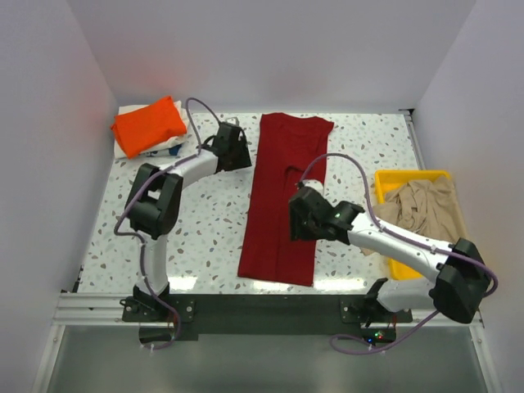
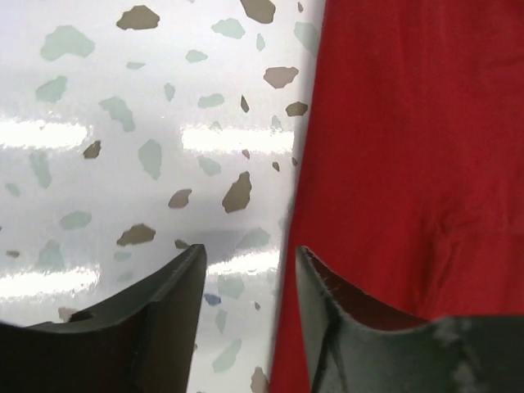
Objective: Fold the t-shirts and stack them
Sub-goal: Fold the tshirt
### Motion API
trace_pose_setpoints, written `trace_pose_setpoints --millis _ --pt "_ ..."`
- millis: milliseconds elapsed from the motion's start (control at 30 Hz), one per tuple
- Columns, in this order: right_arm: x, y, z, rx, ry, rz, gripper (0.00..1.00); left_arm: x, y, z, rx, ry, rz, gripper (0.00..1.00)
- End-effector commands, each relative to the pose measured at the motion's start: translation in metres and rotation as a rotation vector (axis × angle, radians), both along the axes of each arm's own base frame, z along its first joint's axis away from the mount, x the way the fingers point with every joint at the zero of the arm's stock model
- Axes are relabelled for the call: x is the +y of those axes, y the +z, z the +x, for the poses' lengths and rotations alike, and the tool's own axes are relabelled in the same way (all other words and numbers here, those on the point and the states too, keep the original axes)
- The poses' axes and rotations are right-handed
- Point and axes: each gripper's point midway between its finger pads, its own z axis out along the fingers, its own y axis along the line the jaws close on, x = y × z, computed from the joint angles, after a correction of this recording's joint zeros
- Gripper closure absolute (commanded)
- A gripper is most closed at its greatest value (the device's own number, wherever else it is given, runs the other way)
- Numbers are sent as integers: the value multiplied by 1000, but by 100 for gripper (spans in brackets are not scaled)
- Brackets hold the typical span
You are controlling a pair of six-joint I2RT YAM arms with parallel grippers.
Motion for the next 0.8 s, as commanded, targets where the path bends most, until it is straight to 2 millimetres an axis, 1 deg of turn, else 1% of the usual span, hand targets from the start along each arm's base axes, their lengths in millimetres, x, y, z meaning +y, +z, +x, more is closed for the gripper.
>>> trace_pose_setpoints --millis 0,33,67,100,133,167,200,233,267,300,333,367,400,433,467,533,567,600,700,733,767 --pt "-23 0 22 18 -57 42 47 13 37 -26 -28 49 -68 50" --pt "-37 2 39 8 -113 56 47 15 35 -37 -21 54 -84 54" --pt "-43 0 45 16 -136 65 48 12 52 -44 -55 49 -126 57" --pt "-42 -2 44 50 -132 98 48 18 30 -67 -1 58 -128 59" --pt "-48 -4 51 61 -156 118 48 19 29 -78 6 50 -137 61" --pt "-48 -9 48 81 -154 134 49 17 38 -90 -6 38 -146 63" --pt "-48 -11 45 94 -148 143 49 22 23 -110 28 33 -129 64" --pt "-48 -11 41 101 -148 152 49 22 23 -120 28 21 -125 66" --pt "-51 -19 32 125 -150 149 48 15 32 -133 10 -15 -139 66" --pt "-48 -22 24 153 -138 172 49 16 22 -151 38 -40 -119 66" --pt "-48 -25 16 179 -140 186 49 14 20 -161 46 -58 -113 67" --pt "-51 -33 3 210 -137 193 49 7 23 -176 47 -98 -109 67" --pt "-52 -36 -6 236 -132 203 50 8 12 -190 77 -112 -93 67" --pt "-52 -39 -17 266 -132 218 50 4 10 -201 90 -135 -88 66" --pt "-56 -44 -28 287 -133 221 50 3 5 -215 116 -157 -99 66" --pt "-64 -49 -43 322 -136 201 50 1 1 -229 136 -183 -104 63" --pt "-67 -53 -49 335 -137 193 50 3 2 -233 137 -182 -102 63" --pt "-68 -52 -51 333 -132 199 50 6 -3 -239 152 -183 -97 62" --pt "-65 -54 -60 357 -112 210 50 10 -5 -249 171 -197 -89 61" --pt "-61 -54 -65 359 -95 204 50 9 -5 -253 178 -211 -92 61" --pt "-61 -54 -64 341 -96 184 50 10 -7 -256 185 -216 -88 60"
